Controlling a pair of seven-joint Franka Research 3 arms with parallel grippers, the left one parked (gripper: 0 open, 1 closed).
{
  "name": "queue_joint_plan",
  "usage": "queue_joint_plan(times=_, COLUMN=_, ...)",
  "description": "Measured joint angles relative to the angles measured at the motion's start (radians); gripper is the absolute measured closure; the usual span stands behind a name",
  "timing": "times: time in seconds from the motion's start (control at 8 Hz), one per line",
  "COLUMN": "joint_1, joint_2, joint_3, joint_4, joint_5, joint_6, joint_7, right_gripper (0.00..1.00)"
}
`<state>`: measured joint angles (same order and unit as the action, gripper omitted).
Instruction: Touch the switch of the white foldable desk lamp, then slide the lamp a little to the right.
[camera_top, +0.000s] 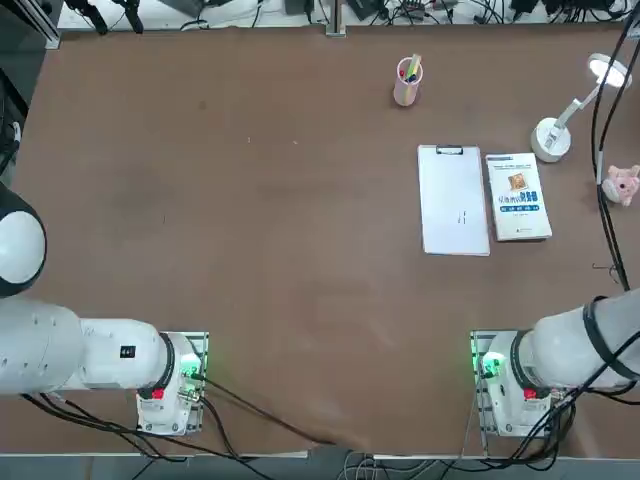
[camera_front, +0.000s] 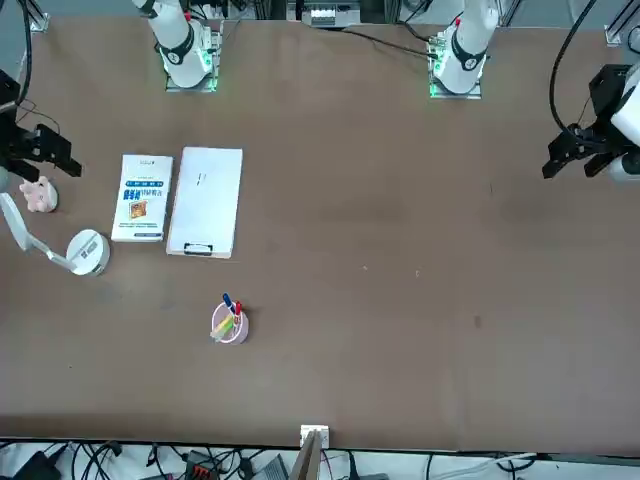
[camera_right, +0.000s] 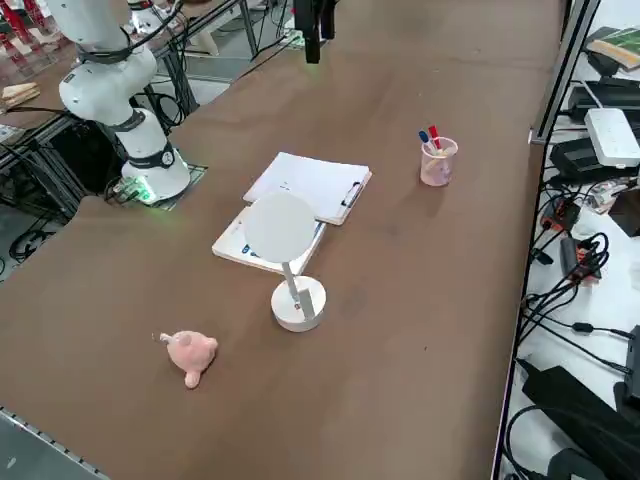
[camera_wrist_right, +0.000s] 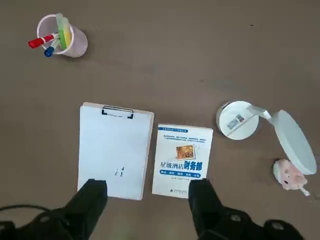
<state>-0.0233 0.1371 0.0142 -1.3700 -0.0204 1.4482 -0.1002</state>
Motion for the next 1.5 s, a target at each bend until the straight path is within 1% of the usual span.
queue_joint_plan(times=0.38, joint_1=0.001, joint_2=-0.015, joint_3=-0.001, joint_4=-0.001, joint_5=-0.016, joint_6=-0.021, joint_7=0.088, right_gripper=0.00)
queue_joint_plan(times=0.62, joint_1=0.003, joint_2=-0.043, joint_3=-0.001, joint_4=-0.016, joint_5=-0.018, joint_6=-0.031, joint_7=0.099, right_gripper=0.00)
queue_joint_plan(times=1.0, joint_1=0.004, joint_2=-0.142, joint_3=0.002, joint_4=-0.114, joint_5=-0.018, joint_6=-0.015, joint_7=0.101, right_gripper=0.00)
queue_joint_plan(times=1.12, joint_1=0.004, joint_2=-0.161, joint_3=0.004, joint_4=-0.135, joint_5=-0.018, joint_6=-0.002, joint_7=0.101, right_gripper=0.00)
queue_joint_plan(times=1.5, joint_1=0.004, joint_2=-0.157, joint_3=0.005, joint_4=-0.157, joint_5=-0.018, joint_6=0.037, joint_7=0.104, right_gripper=0.00)
